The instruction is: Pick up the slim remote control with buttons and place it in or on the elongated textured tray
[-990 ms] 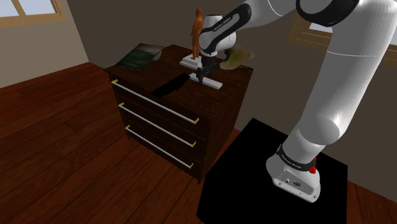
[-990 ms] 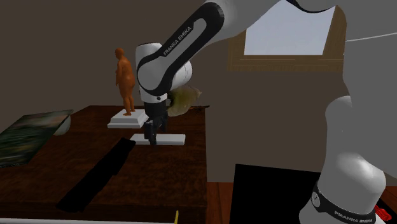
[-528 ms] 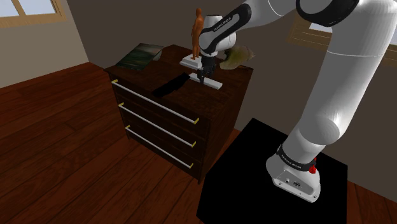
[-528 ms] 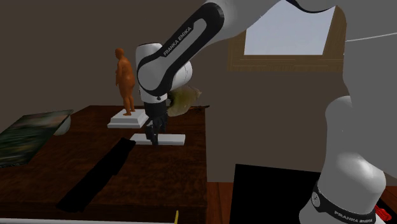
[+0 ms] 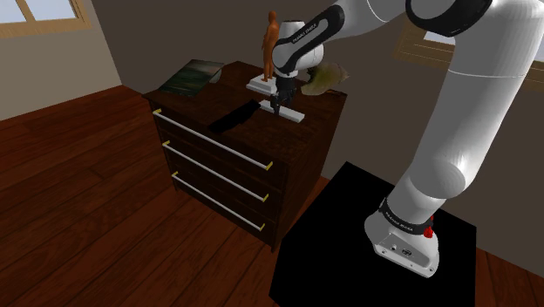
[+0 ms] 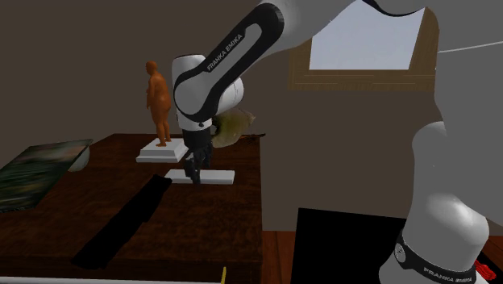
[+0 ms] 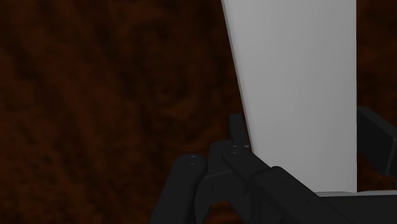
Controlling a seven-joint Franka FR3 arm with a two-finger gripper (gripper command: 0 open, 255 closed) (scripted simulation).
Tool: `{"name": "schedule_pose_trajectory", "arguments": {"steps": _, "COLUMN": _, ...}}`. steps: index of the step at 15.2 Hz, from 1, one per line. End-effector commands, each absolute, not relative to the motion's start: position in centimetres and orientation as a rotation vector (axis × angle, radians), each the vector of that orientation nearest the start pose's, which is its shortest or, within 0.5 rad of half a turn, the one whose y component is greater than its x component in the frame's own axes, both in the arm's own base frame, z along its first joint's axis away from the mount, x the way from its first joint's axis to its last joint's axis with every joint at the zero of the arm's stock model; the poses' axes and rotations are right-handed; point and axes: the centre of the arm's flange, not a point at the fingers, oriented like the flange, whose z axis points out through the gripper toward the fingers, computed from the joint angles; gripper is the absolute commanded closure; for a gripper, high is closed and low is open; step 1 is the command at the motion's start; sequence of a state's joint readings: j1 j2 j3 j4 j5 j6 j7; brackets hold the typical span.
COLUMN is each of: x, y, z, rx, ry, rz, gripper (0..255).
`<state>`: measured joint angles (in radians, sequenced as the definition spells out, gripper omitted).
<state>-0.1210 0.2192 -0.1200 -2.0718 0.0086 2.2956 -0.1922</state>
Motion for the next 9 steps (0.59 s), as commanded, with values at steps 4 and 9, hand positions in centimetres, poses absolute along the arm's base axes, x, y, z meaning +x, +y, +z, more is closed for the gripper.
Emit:
{"name": "schedule_pose_trajectory", "arguments": {"steps": 4, "x": 56.4, "y": -13.7, "z": 34.7, "rx": -3.161, "ry": 0.083, "rz": -0.001, "gripper": 255}}
{"name": "schedule_pose_trajectory", "arguments": {"steps": 9, "x": 56.4, "y": -13.7, "z": 37.3, "rx": -3.161, "ry": 0.083, "rz": -0.001, "gripper": 255}}
